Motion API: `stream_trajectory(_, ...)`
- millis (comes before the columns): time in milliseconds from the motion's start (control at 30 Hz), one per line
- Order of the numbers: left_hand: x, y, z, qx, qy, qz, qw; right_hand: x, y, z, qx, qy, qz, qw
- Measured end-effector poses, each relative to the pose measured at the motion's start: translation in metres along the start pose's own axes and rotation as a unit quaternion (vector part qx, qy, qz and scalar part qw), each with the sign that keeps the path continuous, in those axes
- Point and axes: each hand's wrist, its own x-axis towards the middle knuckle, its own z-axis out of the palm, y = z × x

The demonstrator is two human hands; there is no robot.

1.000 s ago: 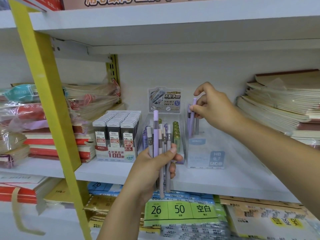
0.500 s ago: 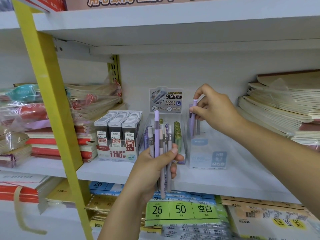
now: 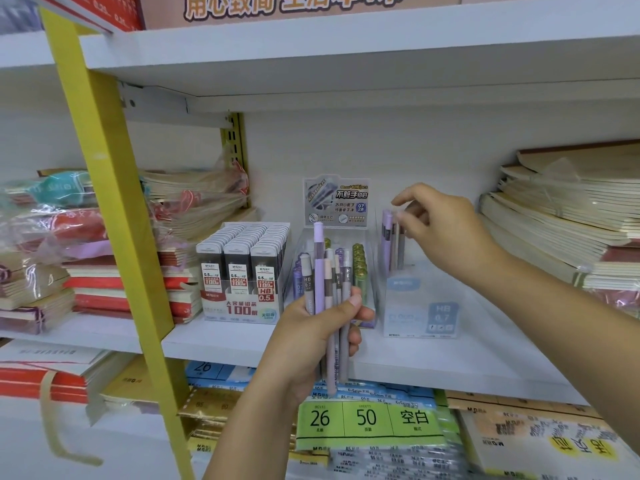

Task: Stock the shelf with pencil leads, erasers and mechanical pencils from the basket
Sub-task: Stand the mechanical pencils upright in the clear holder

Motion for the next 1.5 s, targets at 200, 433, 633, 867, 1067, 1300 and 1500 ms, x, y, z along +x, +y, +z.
stream_trajectory(200, -0.006, 0.004, 0.008, 0.011, -0.050, 0.011, 0.999, -0.043, -0.041, -0.007, 0.253, -0.146, 0.049, 0.955)
stream_trajectory(433, -0.007, 0.003, 0.012, 0.010, -0.056, 0.006, 0.998, -0.051, -0.044, -0.010, 0.347, -0.092, 0.120, 0.926)
stream_trajectory(633, 0.002, -0.004, 0.011, 0.026, 0.011, -0.003, 1.000, -0.022, -0.021, -0.038, 0.384, 0.116, 0.071, 0.913)
stream_trajectory(867, 0.013, -0.009, 0.014, 0.049, 0.054, 0.010, 0.997, 0.005, 0.020, -0.037, 0.150, 0.033, 0.034, 0.988)
stream_trajectory(1067, 0.031, -0.004, 0.024, 0.076, 0.071, 0.016, 0.994, 0.014, 0.032, -0.017, 0.111, -0.017, 0.019, 0.993)
stream_trajectory(1300, 0.042, 0.003, 0.029, 0.082, 0.085, 0.029, 0.993, 0.023, 0.033, -0.014, 0.080, -0.017, 0.003, 0.997)
stream_trajectory(1500, 0.047, 0.005, 0.033, 0.089, 0.071, 0.022, 0.993, 0.033, 0.040, -0.015, 0.011, -0.005, 0.016, 1.000)
